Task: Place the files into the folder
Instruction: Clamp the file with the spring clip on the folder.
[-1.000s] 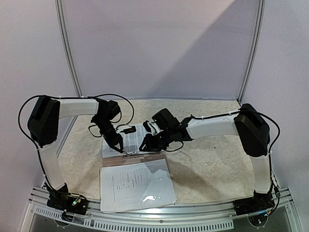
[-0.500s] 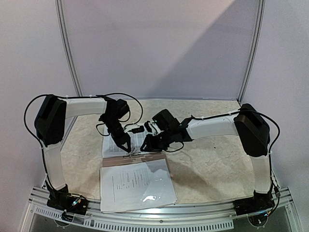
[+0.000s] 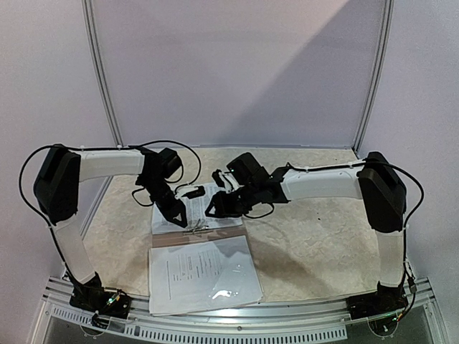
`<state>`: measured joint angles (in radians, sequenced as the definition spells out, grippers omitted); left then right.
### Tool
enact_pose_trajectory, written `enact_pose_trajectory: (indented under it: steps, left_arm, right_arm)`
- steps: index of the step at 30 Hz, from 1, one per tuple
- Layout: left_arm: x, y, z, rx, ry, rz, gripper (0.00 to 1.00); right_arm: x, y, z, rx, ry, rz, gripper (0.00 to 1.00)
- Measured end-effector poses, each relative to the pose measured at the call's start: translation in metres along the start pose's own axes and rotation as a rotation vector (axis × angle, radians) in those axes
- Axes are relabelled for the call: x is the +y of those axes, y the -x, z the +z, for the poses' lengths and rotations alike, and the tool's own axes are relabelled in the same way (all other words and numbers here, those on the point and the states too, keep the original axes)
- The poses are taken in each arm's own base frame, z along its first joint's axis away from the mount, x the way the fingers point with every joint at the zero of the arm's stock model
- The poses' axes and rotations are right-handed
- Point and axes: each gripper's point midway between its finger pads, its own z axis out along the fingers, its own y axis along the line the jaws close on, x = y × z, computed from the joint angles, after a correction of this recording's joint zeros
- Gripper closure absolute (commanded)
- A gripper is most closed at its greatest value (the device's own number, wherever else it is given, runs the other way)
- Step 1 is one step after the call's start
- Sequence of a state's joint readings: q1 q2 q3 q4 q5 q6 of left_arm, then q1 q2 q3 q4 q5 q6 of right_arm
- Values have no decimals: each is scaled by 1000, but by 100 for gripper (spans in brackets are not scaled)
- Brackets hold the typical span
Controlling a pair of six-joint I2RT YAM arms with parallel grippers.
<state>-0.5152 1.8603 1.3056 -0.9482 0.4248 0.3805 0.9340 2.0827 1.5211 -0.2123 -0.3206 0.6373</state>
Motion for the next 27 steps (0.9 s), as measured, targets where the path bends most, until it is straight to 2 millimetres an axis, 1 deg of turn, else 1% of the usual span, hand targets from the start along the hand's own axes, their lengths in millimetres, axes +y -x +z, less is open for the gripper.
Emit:
enact_pose_trajectory:
  steps: [2,5,8,11,14,16,21,27]
  left_arm:
    - [5,-2,2,-16,20,-21,84]
    - [13,2,6,-47,54,-38,84]
    - [22,7,9,-77,93,-49,84]
    - [27,6,11,-84,113,-58,84]
    - [29,7,12,-90,124,-63,84]
    - [31,8,12,-94,133,-64,84]
    - [32,8,12,-94,141,-71,83]
    - [34,8,12,-91,148,-72,83]
  right_arm:
    - [6,3,-1,-5,16,-9,70]
    - [17,12,-3,-21,45,-23,75]
    - [28,22,-1,-41,73,-39,75]
    - [34,28,5,-45,84,-49,75]
    - [38,32,15,-44,86,-59,79]
    - [36,28,22,-33,77,-60,80]
    - [24,12,35,7,29,-52,80]
    - [28,2,38,29,20,-76,86]
